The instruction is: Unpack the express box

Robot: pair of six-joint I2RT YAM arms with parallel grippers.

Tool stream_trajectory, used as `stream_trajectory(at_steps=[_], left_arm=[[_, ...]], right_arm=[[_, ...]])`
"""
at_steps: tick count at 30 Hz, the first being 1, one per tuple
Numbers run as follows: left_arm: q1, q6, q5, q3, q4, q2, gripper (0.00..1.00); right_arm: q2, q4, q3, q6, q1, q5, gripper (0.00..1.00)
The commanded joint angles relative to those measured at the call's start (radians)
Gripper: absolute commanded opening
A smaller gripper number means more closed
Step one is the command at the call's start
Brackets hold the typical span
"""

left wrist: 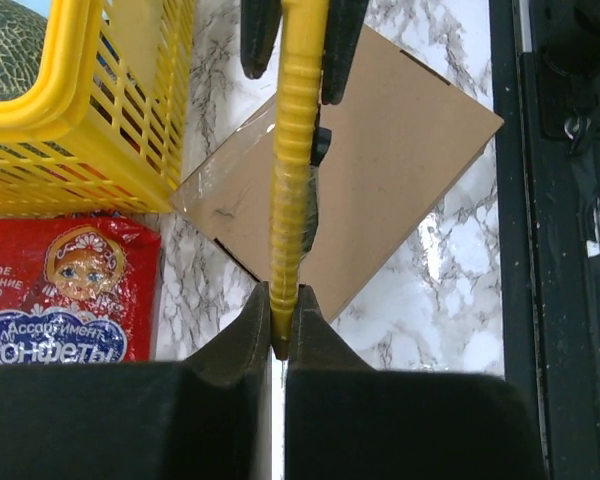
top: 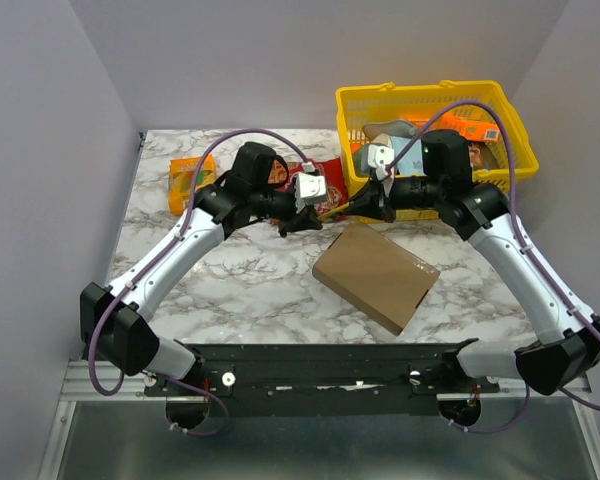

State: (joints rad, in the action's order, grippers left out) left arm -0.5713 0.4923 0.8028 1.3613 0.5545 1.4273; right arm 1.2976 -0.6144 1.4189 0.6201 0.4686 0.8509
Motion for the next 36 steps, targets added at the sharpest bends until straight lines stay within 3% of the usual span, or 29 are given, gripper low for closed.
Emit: stream_trajectory(at_steps=[1, 2, 3, 5, 8, 11, 15, 21, 30, 36], left_arm=[[-0.004, 0.008, 0.052, 0.065, 0.051, 0.038, 0.00], [-0.004, 0.017, 0.053, 0.077, 0.071, 0.044, 0.00], [-0.002, 0.034, 0.049, 0.100, 0.108, 0.051, 0.00], [-0.002, 0.037, 0.045, 0.104, 0.116, 0.044, 0.00], [-0.002, -0.015, 0.049, 0.076, 0.053, 0.016, 0.00], [-0.002, -0.098, 0.064, 0.067, -0.033, 0.019, 0.00], [-0.002, -0.146, 0.102, 0.108, -0.067, 0.065, 0.00], [-0.022, -0.185, 0.148, 0.179, -0.120, 0.099, 0.00], [-0.024, -0.231, 0.168, 0.187, -0.171, 0.122, 0.00], [-0.027, -0.242, 0.176, 0.182, -0.185, 0.133, 0.00]], right_arm=[[0.023, 0.005, 0.038, -0.109, 0.010, -0.036, 0.17], [0.029, -0.005, 0.082, -0.156, 0.010, -0.102, 0.25], [0.054, -0.046, 0.115, -0.218, 0.008, -0.157, 0.41], [0.086, -0.144, 0.235, -0.295, 0.002, -0.258, 0.55], [0.121, -0.303, 0.288, -0.229, -0.008, -0.225, 0.58], [0.127, -0.311, 0.307, -0.276, -0.008, -0.170, 0.61], [0.169, -0.332, 0.417, -0.329, -0.007, -0.133, 0.74], [0.163, -0.323, 0.402, -0.290, -0.007, -0.069, 0.77], [0.140, -0.399, 0.368, -0.243, -0.008, -0.017, 0.67], [0.115, -0.354, 0.339, -0.220, -0.008, 0.016, 0.64]])
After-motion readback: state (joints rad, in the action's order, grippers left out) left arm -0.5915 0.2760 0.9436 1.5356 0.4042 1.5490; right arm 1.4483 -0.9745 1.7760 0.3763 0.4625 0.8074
